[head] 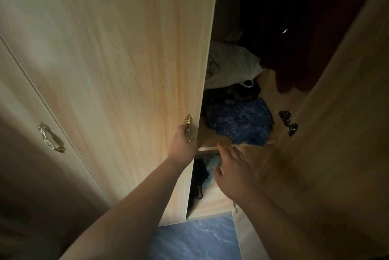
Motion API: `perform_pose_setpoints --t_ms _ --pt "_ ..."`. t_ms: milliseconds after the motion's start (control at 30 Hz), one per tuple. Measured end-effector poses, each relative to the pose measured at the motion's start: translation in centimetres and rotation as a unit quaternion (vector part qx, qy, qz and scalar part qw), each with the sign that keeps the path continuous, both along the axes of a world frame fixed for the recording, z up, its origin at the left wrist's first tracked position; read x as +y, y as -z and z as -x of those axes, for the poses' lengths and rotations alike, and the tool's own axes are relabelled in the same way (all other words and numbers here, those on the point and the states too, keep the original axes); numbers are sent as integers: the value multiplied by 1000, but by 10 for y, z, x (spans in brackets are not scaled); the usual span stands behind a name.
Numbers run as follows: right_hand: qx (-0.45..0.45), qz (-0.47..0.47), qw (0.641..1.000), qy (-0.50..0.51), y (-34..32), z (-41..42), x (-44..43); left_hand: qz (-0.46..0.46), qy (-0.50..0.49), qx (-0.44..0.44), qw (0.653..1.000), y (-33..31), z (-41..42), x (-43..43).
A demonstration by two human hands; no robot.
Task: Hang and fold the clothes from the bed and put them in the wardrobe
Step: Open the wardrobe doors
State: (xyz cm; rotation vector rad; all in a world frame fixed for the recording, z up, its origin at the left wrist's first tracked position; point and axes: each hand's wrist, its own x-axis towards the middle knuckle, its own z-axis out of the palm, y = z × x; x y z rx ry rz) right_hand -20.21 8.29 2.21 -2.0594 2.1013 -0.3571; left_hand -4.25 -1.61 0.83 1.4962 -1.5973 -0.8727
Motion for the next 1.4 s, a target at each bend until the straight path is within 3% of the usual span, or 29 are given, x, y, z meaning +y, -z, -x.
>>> perform_pose_setpoints --t_ms 200,467,800,967,1200,1400 --pt "-22 3 999 -25 -3 6 25 -12 -8 -36 999 1 1 27" --pt "-47 -11 992 -119 1 -10 85 37 -51 -90 994 14 -30 166" --pt "-95 7 951 -294 -6 -126 167 -56 -185 -55 980 4 -118 294" --pt "-96 -18 929 -357 -13 -183 202 -77 -193 -45 977 -11 -179 335" --pt "-70 -45 934 -347 -19 -260 223 -101 -139 -47 984 -32 -245 360" --pt "-66 -26 960 -270 -19 -255 246 -92 -128 -179 971 -19 -271 398"
